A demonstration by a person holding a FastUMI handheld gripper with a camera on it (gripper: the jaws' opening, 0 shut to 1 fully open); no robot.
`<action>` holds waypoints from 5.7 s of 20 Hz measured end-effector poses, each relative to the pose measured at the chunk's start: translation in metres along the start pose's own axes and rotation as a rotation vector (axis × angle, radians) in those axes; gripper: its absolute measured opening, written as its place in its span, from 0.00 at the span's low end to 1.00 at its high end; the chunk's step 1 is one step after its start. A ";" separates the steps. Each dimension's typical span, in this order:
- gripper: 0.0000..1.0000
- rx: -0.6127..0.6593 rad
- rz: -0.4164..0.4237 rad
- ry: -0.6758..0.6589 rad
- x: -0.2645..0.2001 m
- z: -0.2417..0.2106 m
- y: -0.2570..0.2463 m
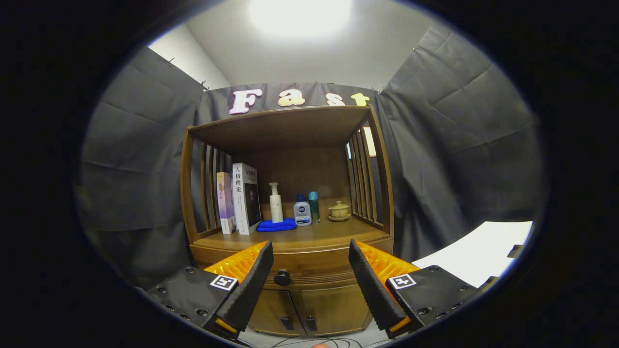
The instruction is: Pull open the drawer, take out the items inside it, and place them on the countertop above the cabinet.
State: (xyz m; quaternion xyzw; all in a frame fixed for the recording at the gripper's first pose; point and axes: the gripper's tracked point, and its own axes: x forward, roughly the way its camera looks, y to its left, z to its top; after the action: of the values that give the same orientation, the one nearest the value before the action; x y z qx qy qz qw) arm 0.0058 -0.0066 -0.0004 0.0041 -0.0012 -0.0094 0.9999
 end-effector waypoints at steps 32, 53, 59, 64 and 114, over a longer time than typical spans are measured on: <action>0.98 -0.040 0.093 0.373 0.141 -0.164 0.058; 0.31 -0.043 0.082 0.490 0.143 -0.185 0.071; 0.31 -0.051 0.099 0.484 0.107 -0.182 0.068; 0.31 -0.070 0.122 0.483 0.082 -0.178 0.066; 0.98 -0.087 0.365 0.594 0.124 -0.073 0.099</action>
State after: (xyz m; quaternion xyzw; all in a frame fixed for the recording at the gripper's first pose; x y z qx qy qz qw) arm 0.1314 0.0910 -0.0725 -0.0363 0.2897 0.1713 0.9410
